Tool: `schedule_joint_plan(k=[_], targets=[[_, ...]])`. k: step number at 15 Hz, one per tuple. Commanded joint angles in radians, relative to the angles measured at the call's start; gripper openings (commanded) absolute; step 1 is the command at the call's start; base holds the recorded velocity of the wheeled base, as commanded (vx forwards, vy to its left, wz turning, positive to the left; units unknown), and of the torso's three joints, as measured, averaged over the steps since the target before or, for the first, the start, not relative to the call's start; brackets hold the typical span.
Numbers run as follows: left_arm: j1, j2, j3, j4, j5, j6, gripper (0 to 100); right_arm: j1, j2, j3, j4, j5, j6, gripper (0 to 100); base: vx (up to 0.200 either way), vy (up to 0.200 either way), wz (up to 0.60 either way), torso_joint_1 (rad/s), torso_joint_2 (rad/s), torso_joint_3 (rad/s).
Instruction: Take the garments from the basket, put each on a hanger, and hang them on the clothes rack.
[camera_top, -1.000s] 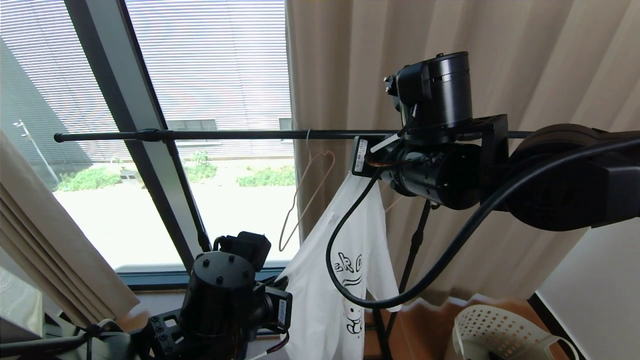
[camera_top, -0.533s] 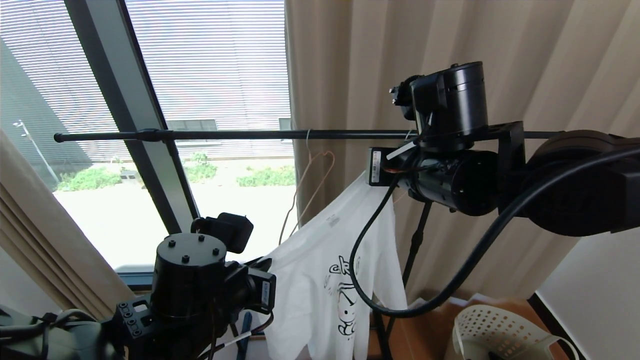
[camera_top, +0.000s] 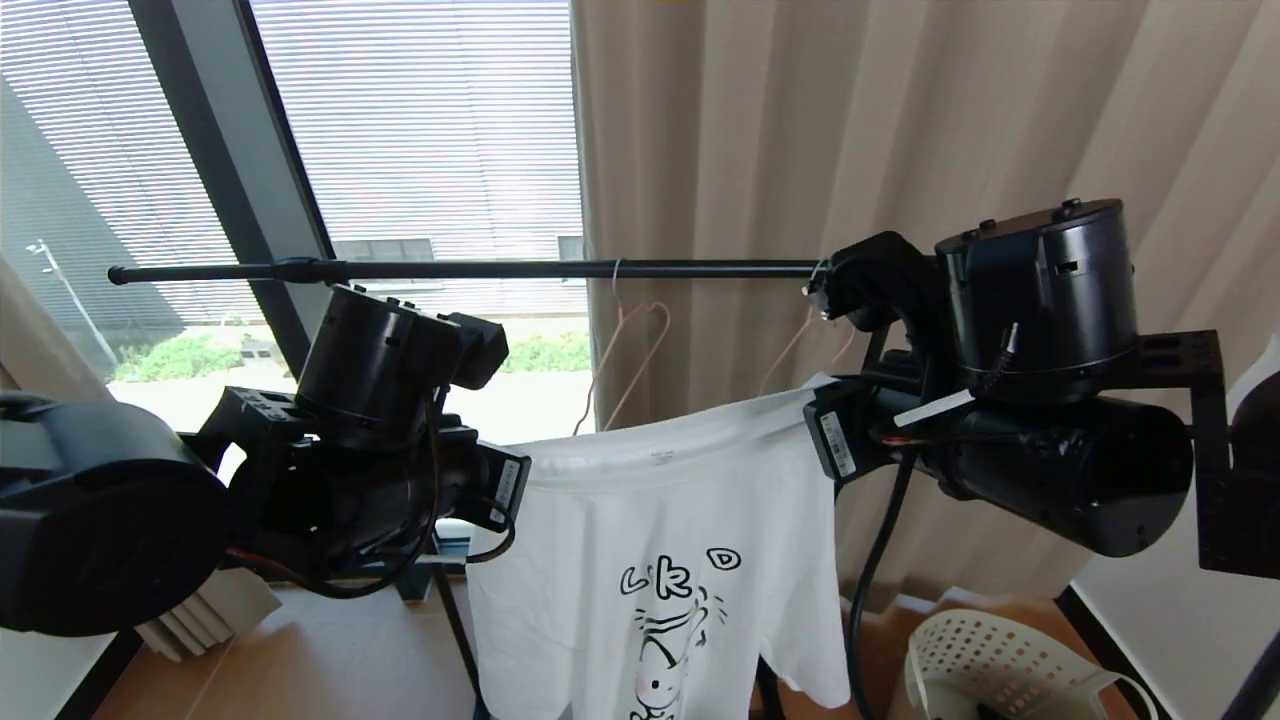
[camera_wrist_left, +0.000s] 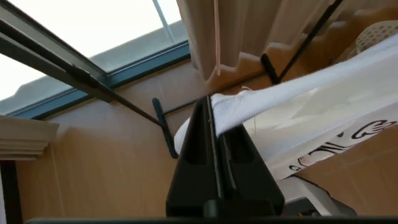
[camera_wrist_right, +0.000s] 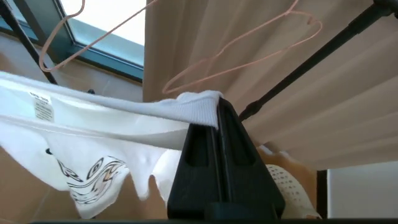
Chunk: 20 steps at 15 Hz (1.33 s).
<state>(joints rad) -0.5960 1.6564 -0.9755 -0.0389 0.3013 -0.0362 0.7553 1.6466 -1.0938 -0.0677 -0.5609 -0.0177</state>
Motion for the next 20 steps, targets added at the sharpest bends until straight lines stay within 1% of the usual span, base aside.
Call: schedule_joint_plan(k=[1,2,3,4,5,7,8,9,10,11,13,14,15,16,17,18,19,20], targets=[[0.012,-0.012,-0.092,0.033,-0.074,0.007,0,0.001,-0.09,0.077,-0.001,-0.022,-0.042,0,0.0,0.0,0.0,0.0,0.0,0.0],[0.024,-0.02,-0.095,0.036,-0.099,0.021,0,0.001,-0.111,0.115,-0.006,-0.028,-0.097,0,0.0,0.0,0.0,0.0,0.0,0.0],[0.03,-0.023,-0.092,0.037,-0.105,0.033,0,-0.001,-0.114,0.134,-0.015,-0.027,-0.13,0,0.0,0.0,0.0,0.0,0.0,0.0],[0.031,-0.023,-0.091,0.036,-0.106,0.033,0,-0.001,-0.114,0.134,-0.015,-0.027,-0.13,0,0.0,0.0,0.0,0.0,0.0,0.0],[0.031,-0.023,-0.083,0.034,-0.106,0.032,0,-0.001,-0.106,0.14,-0.058,-0.022,-0.133,0,0.0,0.0,0.0,0.0,0.0,0.0],[0.03,-0.021,-0.091,0.033,-0.108,0.033,0,-0.001,-0.111,0.147,-0.061,-0.022,-0.134,0,0.0,0.0,0.0,0.0,0.0,0.0],[0.031,-0.017,-0.117,0.031,-0.108,0.035,0,-0.001,-0.126,0.169,-0.06,-0.021,-0.142,0,0.0,0.0,0.0,0.0,0.0,0.0],[0.033,0.0,-0.147,0.031,-0.108,0.035,0,-0.001,-0.148,0.186,-0.055,-0.013,-0.166,0,0.0,0.0,0.0,0.0,0.0,0.0],[0.036,0.028,-0.183,0.033,-0.108,0.035,0,0.001,-0.162,0.206,-0.057,0.016,-0.196,0,0.0,0.0,0.0,0.0,0.0,0.0],[0.036,0.059,-0.23,0.034,-0.108,0.035,0,0.002,-0.189,0.23,-0.049,0.064,-0.228,0,0.0,0.0,0.0,0.0,0.0,0.0],[0.036,0.109,-0.302,0.034,-0.114,0.038,0,0.006,-0.218,0.261,-0.026,0.121,-0.277,0,0.0,0.0,0.0,0.0,0.0,0.0],[0.036,0.158,-0.394,0.037,-0.154,0.036,0,0.055,-0.237,0.264,0.003,0.18,-0.289,0,0.0,0.0,0.0,0.0,0.0,0.0],[0.035,0.175,-0.45,0.042,-0.194,0.036,0,0.104,-0.238,0.256,0.019,0.182,-0.281,0,0.0,0.0,0.0,0.0,0.0,0.0],[0.033,0.183,-0.468,0.047,-0.206,0.036,0,0.128,-0.24,0.255,0.022,0.182,-0.275,0,0.0,0.0,0.0,0.0,0.0,0.0],[0.027,0.206,-0.545,0.07,-0.226,0.035,0,0.242,-0.245,0.242,0.025,0.18,-0.216,0,0.0,0.0,0.0,0.0,0.0,0.0],[0.022,0.221,-0.58,0.077,-0.228,0.033,0,0.282,-0.209,0.212,0.037,0.18,-0.162,0,0.0,0.0,0.0,0.0,0.0,0.0],[0.021,0.229,-0.603,0.077,-0.235,0.029,0,0.299,-0.156,0.163,0.055,0.18,-0.09,0,0.0,0.0,0.0,0.0,0.0,0.0],[0.013,0.233,-0.624,0.077,-0.252,0.027,0,0.337,-0.09,0.08,0.094,0.179,0.031,0,0.0,0.0,0.0,0.0,0.0,0.0]])
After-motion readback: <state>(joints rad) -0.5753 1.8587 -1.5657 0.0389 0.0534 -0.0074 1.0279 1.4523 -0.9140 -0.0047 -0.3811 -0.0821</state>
